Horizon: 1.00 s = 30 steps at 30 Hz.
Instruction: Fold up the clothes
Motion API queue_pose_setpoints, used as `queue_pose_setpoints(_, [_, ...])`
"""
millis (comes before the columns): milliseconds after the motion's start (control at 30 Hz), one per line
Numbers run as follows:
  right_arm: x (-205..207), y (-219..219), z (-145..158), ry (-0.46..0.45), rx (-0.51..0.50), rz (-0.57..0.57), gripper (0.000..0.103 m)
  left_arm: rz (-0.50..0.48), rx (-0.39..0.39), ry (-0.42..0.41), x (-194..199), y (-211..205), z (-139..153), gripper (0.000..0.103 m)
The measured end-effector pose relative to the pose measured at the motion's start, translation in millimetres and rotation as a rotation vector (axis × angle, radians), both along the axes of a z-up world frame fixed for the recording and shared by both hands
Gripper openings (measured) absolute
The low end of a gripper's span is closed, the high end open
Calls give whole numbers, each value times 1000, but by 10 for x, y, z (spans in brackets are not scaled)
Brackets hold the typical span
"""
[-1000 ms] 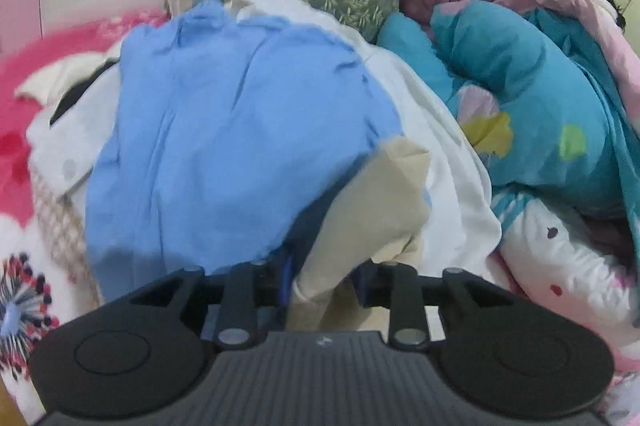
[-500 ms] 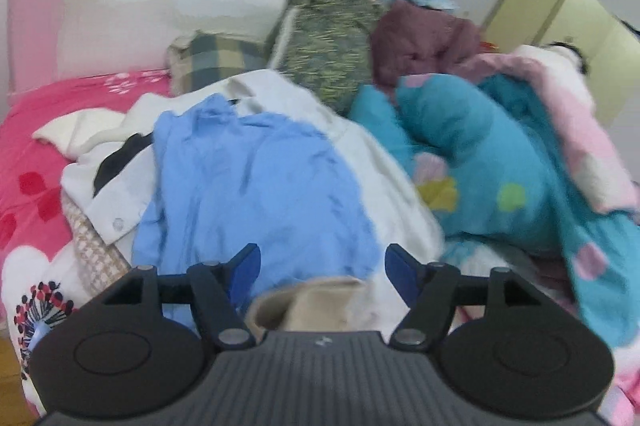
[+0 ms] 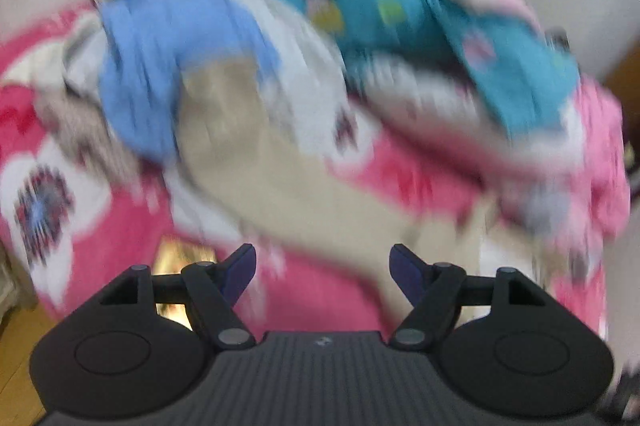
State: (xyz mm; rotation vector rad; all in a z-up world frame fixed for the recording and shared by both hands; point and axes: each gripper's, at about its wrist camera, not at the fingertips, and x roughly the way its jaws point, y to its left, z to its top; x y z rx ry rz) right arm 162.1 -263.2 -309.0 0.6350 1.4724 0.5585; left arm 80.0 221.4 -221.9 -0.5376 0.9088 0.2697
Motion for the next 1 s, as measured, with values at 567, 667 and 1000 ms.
queue_pose_setpoints(567, [-574,429,-19,-629,-438,925,58,-876,481,141,-404,-2875,-1642,70])
queue_pose_setpoints(667, [-537,452,-184,-629,-467,986,52,-900,496,155,-385,-2953,-1791,70])
queue_pose_setpoints(1000, [-327,8,-353,-554,-686,822,3,-701,379,87,-384,-2735,-1779,8])
